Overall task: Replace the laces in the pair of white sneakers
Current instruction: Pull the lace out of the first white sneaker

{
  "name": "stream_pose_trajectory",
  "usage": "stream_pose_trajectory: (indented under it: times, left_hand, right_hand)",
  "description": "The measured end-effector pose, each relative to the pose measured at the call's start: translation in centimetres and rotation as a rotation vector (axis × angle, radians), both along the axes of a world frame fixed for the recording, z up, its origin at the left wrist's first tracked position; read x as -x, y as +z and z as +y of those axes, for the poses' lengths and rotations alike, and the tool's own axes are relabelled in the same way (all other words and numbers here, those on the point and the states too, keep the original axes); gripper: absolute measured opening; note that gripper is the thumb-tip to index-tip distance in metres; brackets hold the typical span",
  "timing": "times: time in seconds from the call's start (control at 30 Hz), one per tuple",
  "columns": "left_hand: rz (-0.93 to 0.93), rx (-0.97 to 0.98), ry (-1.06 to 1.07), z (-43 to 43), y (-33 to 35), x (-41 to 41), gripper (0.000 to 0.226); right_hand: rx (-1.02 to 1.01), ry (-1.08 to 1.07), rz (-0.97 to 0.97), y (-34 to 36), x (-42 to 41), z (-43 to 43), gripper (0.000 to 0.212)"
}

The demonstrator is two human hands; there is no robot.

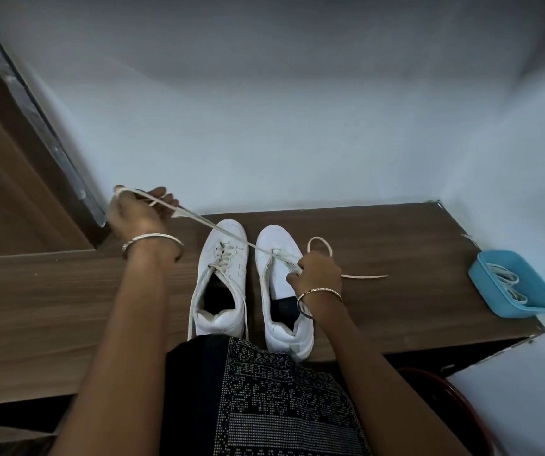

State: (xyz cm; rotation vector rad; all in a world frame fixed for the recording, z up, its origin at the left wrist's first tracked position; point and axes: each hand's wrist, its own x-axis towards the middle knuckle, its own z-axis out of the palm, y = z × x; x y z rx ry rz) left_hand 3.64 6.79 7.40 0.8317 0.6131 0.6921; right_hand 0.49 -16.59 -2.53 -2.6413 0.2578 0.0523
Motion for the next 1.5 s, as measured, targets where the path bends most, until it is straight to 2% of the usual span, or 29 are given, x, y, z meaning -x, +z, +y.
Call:
stream_pose_trajectory:
  times: [0.17, 0.23, 0.27, 0.3, 0.4, 0.47, 0.53, 0.57, 0.6, 0.67, 0.73, 0.77, 0.83, 0.9, 1.0, 1.13, 1.33, 1.5]
  left_hand:
    - [0.028, 0.166, -0.055, 5.9, 0.9, 1.5, 0.037]
    - [0.081, 0.149, -0.081, 7.2, 0.3, 1.8, 0.032]
    - [0.151, 0.081, -0.093, 7.9, 0.0, 1.8, 0.032]
    - [0.268, -0.039, -0.101, 8.3, -0.2, 1.9, 0.031]
    - [0.68, -0.556, -0.157, 7.9, -1.1, 2.6, 0.028]
    - [0.796, -0.849, -0.182, 6.0, -2.2, 3.3, 0.014]
    - [0.941, -1.065, -0.266, 3.2, -2.9, 3.6, 0.031]
    - [0.999, -1.177, -0.315, 1.8, -3.1, 3.6, 0.032]
    - [1.01, -1.303, -0.372, 0.6, -3.4, 3.3, 0.03]
    - [0.812, -1.504, -0.534, -1.9, -3.9, 2.7, 0.023]
    - [0.558, -1.541, -0.769, -4.7, -4.6, 2.5, 0.02]
    - [0.506, -1.58, -0.881, -6.0, -4.9, 2.5, 0.022]
    - [0.541, -1.711, -0.993, -8.3, -5.8, 2.5, 0.028]
    - [0.591, -1.815, -0.909, -9.5, -6.8, 2.4, 0.025]
    - [0.595, -1.755, -0.753, -9.4, -8.1, 1.9, 0.014]
    - [0.604, -1.625, -0.633, -8.1, -7.7, 2.4, 0.009]
    - [0.685, -1.423, -0.253, -1.2, -4.9, 3.4, 0.014]
    - [0.859, -1.237, -0.002, 6.5, -3.6, 4.3, 0.02]
  right_hand:
    - [0.006, -0.016, -0.01, 0.1, 0.5, 0.3, 0.017]
    - [0.026, -0.029, -0.037, 0.0, 0.9, 0.6, 0.017]
    - [0.04, -0.036, -0.053, -0.1, 1.2, 0.7, 0.017]
    - [0.052, -0.045, -0.067, -0.1, 1.5, 0.9, 0.017]
    - [0.047, -0.076, -0.091, -0.2, 2.1, 1.2, 0.015]
    - [0.035, -0.089, -0.092, -0.2, 2.2, 1.4, 0.014]
    - [0.03, -0.095, -0.092, -0.1, 2.2, 1.4, 0.014]
    - [0.031, -0.096, -0.092, -0.1, 2.2, 1.4, 0.015]
    - [0.032, -0.096, -0.093, -0.1, 2.2, 1.4, 0.015]
    - [0.038, -0.094, -0.094, -0.1, 2.2, 1.4, 0.016]
    - [0.049, -0.092, -0.098, -0.1, 2.3, 1.4, 0.017]
    - [0.05, -0.091, -0.1, -0.1, 2.3, 1.4, 0.018]
    - [0.047, -0.086, -0.102, -0.2, 2.3, 1.4, 0.019]
    - [0.039, -0.086, -0.103, -0.4, 2.3, 1.3, 0.018]
    - [0.036, -0.087, -0.105, -0.6, 2.2, 1.3, 0.017]
    - [0.04, -0.083, -0.119, -0.7, 2.3, 1.2, 0.018]
    - [0.024, -0.086, -0.117, -0.8, 2.3, 1.2, 0.017]
    - [0.054, -0.082, -0.12, -0.7, 2.5, 1.4, 0.018]
